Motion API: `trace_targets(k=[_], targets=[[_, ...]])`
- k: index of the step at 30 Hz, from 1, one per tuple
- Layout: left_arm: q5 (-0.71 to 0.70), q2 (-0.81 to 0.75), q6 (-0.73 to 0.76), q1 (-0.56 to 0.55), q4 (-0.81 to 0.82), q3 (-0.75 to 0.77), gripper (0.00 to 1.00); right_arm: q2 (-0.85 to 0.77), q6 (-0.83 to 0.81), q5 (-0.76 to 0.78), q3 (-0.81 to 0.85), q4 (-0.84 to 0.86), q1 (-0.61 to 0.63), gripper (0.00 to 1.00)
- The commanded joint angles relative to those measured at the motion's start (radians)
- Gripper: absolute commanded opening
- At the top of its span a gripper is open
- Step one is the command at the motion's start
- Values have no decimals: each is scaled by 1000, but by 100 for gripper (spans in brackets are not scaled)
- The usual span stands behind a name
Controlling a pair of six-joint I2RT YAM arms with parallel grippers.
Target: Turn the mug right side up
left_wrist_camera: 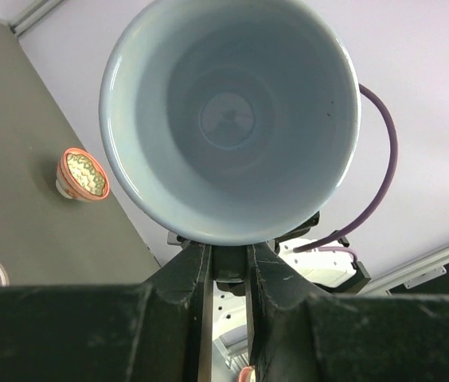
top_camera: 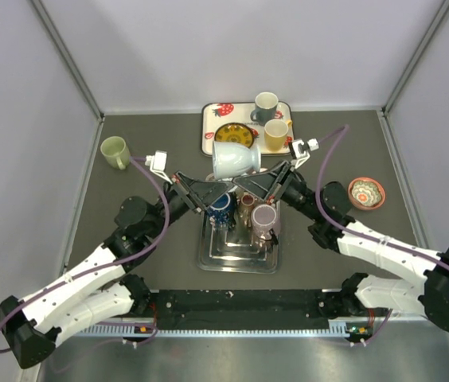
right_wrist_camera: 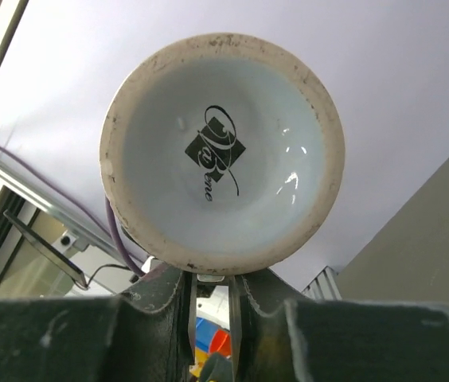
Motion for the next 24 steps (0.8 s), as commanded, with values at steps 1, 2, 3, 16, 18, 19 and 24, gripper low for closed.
trace_targets(k=[1,2,3,16,18,19,24], targets=[[215,-9,18,-61,-78,11,0,20,-66,-13,99,39,-13,0],[209,-16,18,-61,-82,11,0,21,-77,-27,104,19,-13,0],[197,-29,29,-61,-98,9,0,20,-83,-43,113,7,-13,0],[-116,-203,193,-58,-257,12,60,-163,-256,-110,73,-300,-13,0],[-123,-206,211,-58,-269,21,62,-195,-269,-114,64,-352,-13,0],[-124,-206,217,-58,-291,26,63,-204,-293,-111,62,-386,-13,0],[-257,-270,279,-56,-438,49,63,-284,-520,-9,140,-800,27,0]])
